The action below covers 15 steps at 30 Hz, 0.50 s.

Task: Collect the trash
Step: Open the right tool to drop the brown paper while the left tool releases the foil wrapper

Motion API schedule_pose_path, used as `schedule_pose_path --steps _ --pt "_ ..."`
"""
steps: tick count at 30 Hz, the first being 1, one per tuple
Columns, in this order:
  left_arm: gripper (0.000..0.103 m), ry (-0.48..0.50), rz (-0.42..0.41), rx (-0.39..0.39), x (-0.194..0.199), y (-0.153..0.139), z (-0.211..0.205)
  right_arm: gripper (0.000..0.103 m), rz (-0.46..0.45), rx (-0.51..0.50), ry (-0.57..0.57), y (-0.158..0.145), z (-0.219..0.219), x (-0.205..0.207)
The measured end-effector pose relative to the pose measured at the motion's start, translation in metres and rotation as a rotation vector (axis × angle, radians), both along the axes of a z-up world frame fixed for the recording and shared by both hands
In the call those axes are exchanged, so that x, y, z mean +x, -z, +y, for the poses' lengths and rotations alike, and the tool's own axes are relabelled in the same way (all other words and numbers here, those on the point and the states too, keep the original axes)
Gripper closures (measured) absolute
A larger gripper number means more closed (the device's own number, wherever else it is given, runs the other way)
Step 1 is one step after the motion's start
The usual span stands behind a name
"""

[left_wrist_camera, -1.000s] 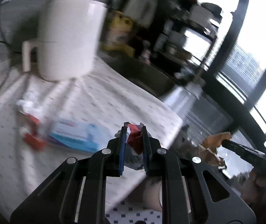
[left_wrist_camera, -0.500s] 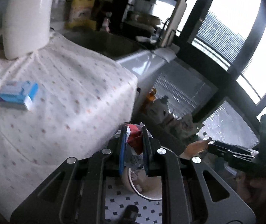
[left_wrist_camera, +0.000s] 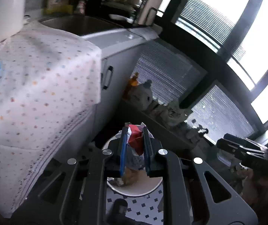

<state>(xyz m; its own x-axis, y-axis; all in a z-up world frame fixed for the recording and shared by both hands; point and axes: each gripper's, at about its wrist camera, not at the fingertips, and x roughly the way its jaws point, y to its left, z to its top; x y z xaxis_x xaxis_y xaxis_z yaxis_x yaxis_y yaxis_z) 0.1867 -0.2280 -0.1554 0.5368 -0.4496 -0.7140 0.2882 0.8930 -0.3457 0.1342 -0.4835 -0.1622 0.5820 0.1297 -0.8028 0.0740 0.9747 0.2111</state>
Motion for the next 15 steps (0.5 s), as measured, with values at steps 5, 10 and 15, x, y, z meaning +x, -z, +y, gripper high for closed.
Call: schedule_pose_path --steps 5,10,15 --pt "0.087 0.056 0.025 0.010 0.003 0.010 -0.029 0.036 0.000 -0.001 0.050 -0.001 -0.020 -0.009" --pt "0.060 0.108 0.062 0.015 0.010 0.017 -0.051 0.033 0.002 0.000 0.084 -0.002 -0.032 -0.018" --pt "0.018 0.096 0.030 -0.002 0.013 0.003 -0.049 0.027 -0.008 0.011 0.106 -0.005 -0.038 -0.020"
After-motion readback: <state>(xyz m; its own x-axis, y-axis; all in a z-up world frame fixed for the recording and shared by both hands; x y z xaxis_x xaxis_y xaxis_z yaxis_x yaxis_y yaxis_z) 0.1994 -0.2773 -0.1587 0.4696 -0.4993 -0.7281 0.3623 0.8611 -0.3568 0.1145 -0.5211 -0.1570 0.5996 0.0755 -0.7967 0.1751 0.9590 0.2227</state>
